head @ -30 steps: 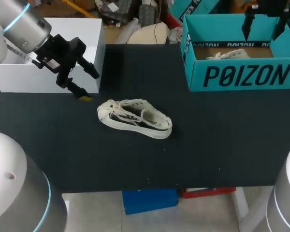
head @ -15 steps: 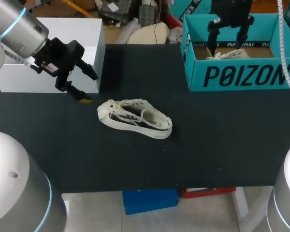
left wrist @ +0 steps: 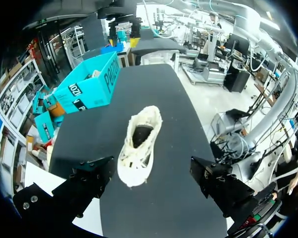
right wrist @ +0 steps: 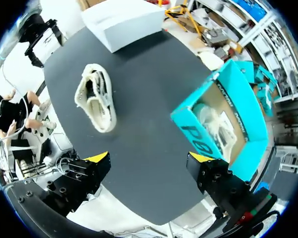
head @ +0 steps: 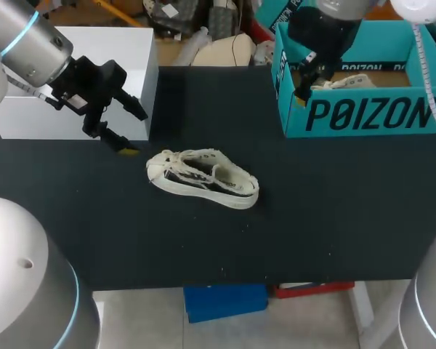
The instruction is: Take the shoe out of the shoebox, open the shoe tongue, remove and reinsert the insole, then place the shoe into the shoebox
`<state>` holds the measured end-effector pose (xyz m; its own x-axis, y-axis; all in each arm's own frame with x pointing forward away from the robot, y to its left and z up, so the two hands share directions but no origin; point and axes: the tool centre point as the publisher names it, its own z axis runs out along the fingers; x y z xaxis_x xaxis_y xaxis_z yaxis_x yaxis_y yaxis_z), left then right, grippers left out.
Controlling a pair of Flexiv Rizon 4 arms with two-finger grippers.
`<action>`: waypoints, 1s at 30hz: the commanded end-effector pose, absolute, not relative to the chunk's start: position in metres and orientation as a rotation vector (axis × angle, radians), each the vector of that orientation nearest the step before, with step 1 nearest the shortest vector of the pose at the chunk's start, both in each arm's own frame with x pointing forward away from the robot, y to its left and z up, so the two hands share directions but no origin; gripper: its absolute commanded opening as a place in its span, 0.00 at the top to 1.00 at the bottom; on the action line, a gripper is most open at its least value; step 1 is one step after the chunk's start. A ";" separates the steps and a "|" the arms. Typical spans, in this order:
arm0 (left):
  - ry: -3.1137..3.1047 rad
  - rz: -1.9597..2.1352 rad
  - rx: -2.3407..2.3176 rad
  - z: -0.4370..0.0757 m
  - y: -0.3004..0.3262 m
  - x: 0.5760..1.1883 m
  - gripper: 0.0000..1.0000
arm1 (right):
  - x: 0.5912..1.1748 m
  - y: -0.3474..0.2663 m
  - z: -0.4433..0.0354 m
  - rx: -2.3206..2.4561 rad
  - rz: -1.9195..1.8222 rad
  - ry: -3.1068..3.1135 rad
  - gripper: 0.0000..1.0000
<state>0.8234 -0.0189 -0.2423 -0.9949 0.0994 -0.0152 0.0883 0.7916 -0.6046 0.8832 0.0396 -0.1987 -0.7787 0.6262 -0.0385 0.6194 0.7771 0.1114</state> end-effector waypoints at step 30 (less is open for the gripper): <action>-2.960 0.998 -0.157 -0.244 -0.019 0.823 0.00 | 0.806 0.126 -0.268 0.462 0.530 2.899 0.00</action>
